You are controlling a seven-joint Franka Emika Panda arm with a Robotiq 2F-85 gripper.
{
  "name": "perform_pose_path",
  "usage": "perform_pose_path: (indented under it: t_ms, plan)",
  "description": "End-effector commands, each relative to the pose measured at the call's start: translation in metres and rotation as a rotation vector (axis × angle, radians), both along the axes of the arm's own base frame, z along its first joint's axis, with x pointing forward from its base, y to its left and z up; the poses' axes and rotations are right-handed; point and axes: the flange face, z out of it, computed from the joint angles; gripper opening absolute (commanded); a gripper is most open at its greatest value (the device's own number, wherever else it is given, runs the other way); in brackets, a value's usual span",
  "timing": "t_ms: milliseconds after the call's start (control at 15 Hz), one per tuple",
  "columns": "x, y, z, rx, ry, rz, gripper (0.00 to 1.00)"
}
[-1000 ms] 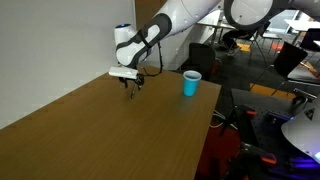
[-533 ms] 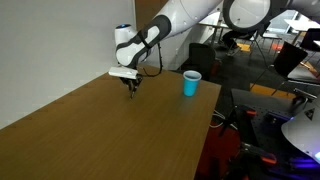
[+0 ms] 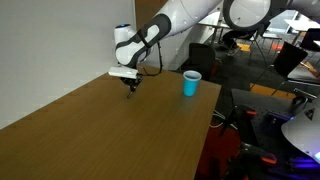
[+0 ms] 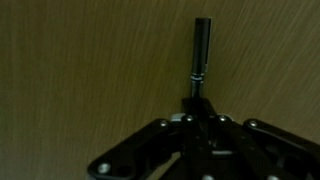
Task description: Put the pen in the cup
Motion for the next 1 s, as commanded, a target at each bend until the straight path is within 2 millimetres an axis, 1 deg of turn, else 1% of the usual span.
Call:
perform_pose_path:
  t_ms: [0,133,267,533,733,933]
  plan:
    - [-0.004,0.01,0.022,0.081,0.063,0.025,0.03]
    - [-0.007,0.015,0.032,0.098,0.102,0.004,0.03]
    - [-0.009,0.017,0.046,0.103,0.135,-0.02,0.03]
    - [-0.01,0.016,0.074,0.061,0.171,-0.102,0.03]
    - [-0.011,0.017,0.083,0.023,0.198,-0.197,0.03]
    - [-0.012,0.019,0.087,-0.015,0.204,-0.282,0.03]
